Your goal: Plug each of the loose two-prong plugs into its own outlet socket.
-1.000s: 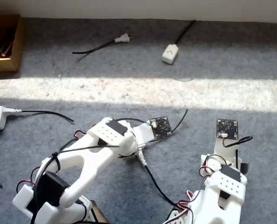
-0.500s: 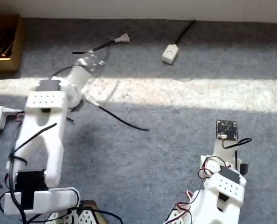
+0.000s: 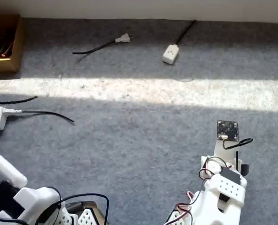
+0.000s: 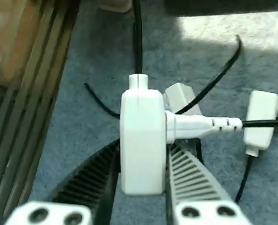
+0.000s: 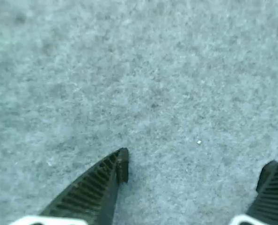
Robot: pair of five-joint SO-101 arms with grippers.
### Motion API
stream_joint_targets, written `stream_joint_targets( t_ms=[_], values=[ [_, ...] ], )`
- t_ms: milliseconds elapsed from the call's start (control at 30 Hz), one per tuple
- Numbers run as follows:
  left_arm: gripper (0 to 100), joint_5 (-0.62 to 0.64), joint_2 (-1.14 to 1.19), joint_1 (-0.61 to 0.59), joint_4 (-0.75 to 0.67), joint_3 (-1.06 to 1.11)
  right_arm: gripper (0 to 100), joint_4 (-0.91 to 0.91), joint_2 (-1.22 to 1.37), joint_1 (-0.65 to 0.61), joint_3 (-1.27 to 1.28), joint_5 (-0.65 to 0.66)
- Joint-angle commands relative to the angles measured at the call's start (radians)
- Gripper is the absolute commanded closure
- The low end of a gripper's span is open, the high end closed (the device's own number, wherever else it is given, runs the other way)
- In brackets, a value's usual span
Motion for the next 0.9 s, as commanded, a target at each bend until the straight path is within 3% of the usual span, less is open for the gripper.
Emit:
stream_joint_targets(
  t_ms=[0,167,333,400,700,867],
  values=[
    [94,-0.043,-0.004,-0.045,-0.11,0.067,58.4,-0.012,-0.005,0.001,0.002,-0.005],
    [89,-0.074,-0.004,-0.048,-0.164,0.159,58.4,-0.012,-0.005,0.001,0.005,-0.005],
    [68,-0.077,-0.007,-0.047,-0.173,0.166,58.4,-0.012,-0.005,0.001,0.005,-0.005],
    [64,-0.077,-0.008,-0.048,-0.173,0.16,58.4,-0.012,-0.007,0.001,0.005,-0.005],
    [64,-0.074,-0.015,-0.027,-0.176,0.168,58.4,-0.012,-0.007,0.001,0.005,-0.005],
    [64,-0.074,-0.015,0.111,-0.176,0.159,58.4,-0.012,-0.007,0.001,0.005,-0.005]
  ],
)
